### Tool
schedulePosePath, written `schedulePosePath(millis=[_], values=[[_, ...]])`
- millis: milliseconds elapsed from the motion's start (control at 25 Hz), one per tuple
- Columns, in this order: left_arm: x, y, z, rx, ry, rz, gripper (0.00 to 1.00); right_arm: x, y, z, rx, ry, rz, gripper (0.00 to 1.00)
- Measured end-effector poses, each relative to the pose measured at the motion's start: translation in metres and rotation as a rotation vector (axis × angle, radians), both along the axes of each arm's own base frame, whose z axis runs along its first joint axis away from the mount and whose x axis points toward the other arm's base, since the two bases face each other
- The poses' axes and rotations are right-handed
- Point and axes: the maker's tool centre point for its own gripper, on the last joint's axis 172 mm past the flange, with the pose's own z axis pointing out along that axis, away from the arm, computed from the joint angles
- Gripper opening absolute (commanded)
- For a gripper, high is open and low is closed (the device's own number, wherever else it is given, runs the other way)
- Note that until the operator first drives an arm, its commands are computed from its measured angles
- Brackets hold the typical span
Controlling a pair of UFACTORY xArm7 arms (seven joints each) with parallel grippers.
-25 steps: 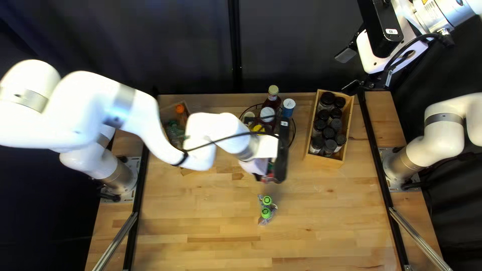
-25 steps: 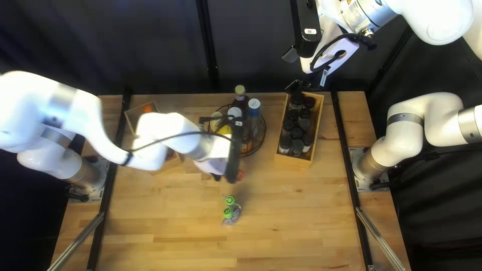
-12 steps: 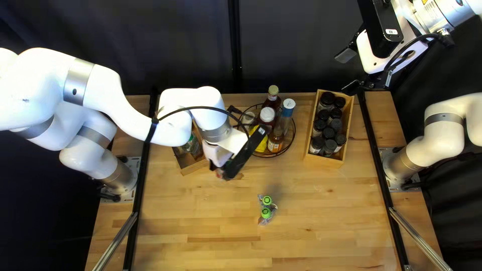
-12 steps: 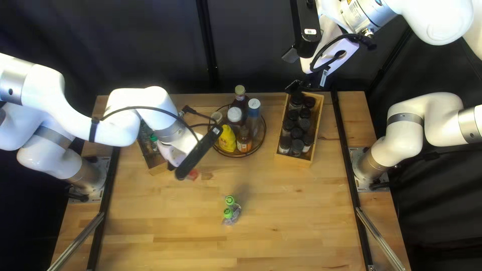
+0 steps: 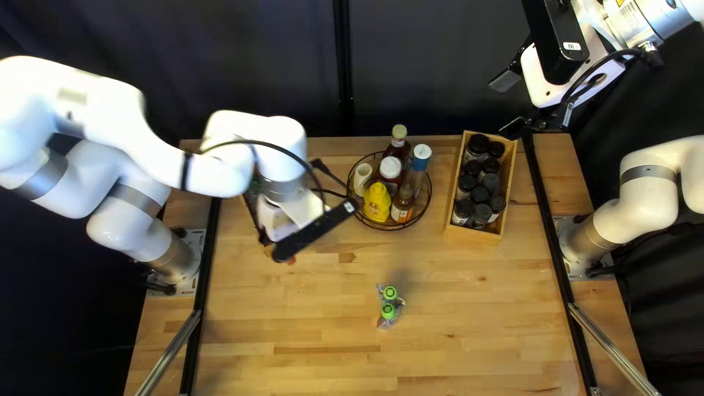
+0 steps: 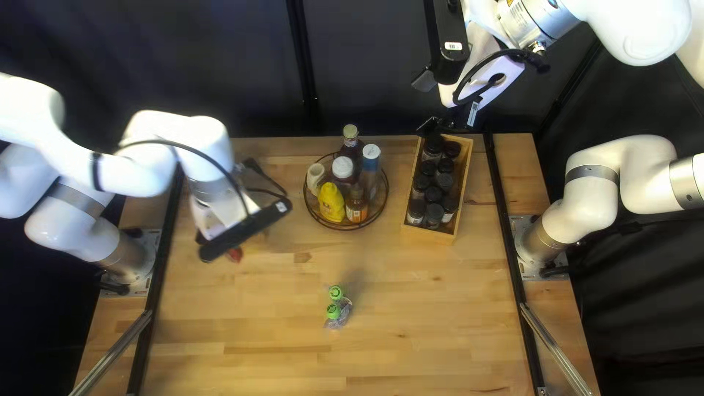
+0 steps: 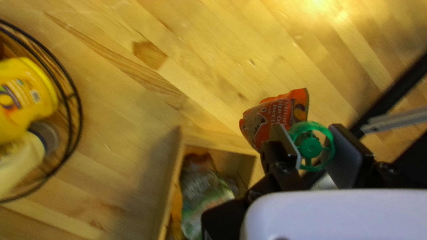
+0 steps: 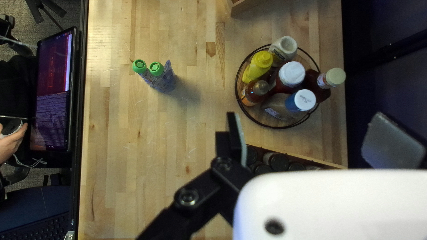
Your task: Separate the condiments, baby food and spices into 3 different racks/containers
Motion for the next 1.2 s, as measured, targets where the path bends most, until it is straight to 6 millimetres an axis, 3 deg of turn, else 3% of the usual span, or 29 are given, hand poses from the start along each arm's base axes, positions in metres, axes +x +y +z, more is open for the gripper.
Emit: schedulePosePath(millis=[320, 600, 800, 840, 880, 1000, 1200], values=[[-0.022, 0.069, 0.003, 0.023, 0.036, 0.039, 0.00, 0.000, 0.000, 0.000, 0.000, 0.000, 0.000, 1.00], [-0.030, 0.130, -0.022, 0.040, 0.007, 0.097, 0.00, 0.000, 0.000, 0.000, 0.000, 0.000, 0.000, 1.00], [-0.039, 0.157, -0.045, 0.051, 0.000, 0.131, 0.00, 0.000, 0.000, 0.000, 0.000, 0.000, 0.000, 1.00], [-0.040, 0.160, -0.049, 0.054, 0.000, 0.136, 0.66, 0.000, 0.000, 0.000, 0.000, 0.000, 0.000, 1.00], [-0.041, 0.161, -0.053, 0.057, 0.000, 0.140, 1.00, 0.000, 0.000, 0.000, 0.000, 0.000, 0.000, 1.00], [-0.041, 0.159, -0.058, 0.068, -0.002, 0.158, 1.00, 0.000, 0.000, 0.000, 0.000, 0.000, 0.000, 1.00], [-0.026, 0.138, -0.048, 0.068, -0.008, 0.162, 1.00, 0.000, 0.000, 0.000, 0.000, 0.000, 0.000, 1.00]])
